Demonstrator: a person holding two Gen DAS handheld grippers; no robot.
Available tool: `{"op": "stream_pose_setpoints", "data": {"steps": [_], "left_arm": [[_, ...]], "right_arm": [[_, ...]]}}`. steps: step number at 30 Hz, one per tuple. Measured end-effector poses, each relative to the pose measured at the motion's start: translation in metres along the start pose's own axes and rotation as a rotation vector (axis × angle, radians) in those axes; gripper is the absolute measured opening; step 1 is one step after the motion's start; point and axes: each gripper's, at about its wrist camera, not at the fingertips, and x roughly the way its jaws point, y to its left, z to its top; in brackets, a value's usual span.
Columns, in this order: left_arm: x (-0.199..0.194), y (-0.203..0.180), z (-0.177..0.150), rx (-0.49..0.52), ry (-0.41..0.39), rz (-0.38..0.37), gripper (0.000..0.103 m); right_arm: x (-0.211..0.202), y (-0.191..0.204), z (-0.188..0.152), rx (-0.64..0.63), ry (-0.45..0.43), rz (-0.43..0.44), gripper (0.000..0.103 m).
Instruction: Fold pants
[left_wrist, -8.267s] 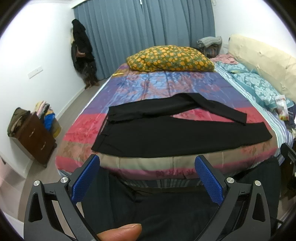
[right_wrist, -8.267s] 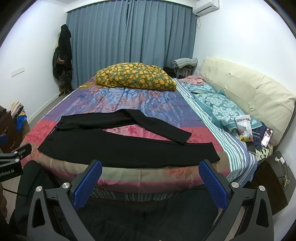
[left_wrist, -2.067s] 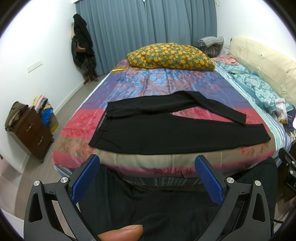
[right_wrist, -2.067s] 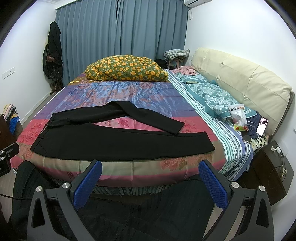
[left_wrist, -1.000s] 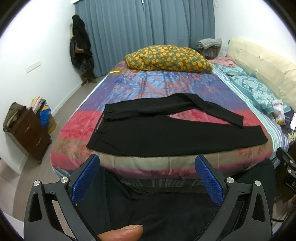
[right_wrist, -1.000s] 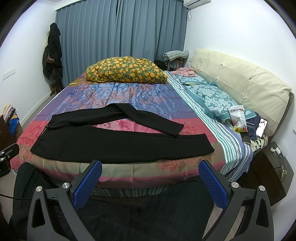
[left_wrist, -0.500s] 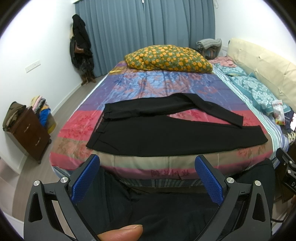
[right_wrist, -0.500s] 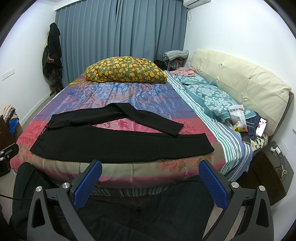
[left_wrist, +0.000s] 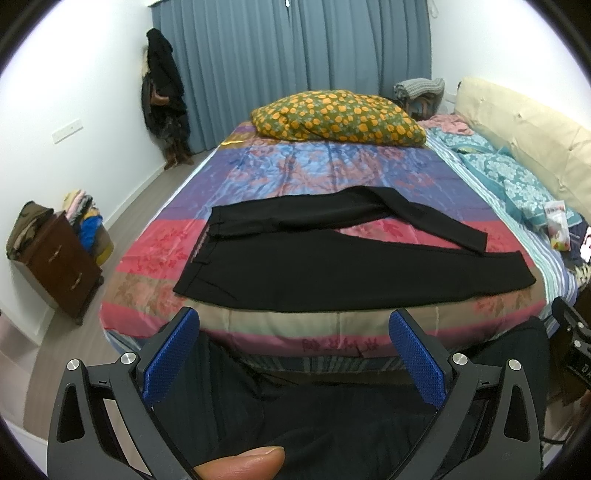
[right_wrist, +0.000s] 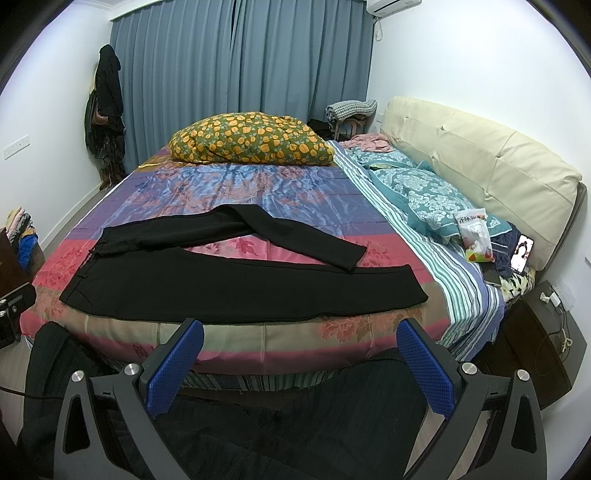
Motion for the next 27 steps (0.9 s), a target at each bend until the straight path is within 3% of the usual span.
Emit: {"op": "stream_pose_setpoints", "data": {"steps": [21, 23, 27], "left_arm": [[0.0, -0.003, -0.002, -0.006, 0.006, -0.015, 0.103], [0.0, -0.002, -0.002, -0.008, 0.006, -0.021, 0.103], [0.001, 0.003, 0.0, -0.022, 0.008, -0.041, 0.103]], "right_arm": [[0.002, -0.002, 0.001, 0.002, -0.006, -0.004, 0.103], [-0.002, -0.002, 0.001, 0.003, -0.03, -0.015, 0.103], [-0.025, -0.01, 0.005, 0.034, -0.168, -0.032, 0.103]]}}
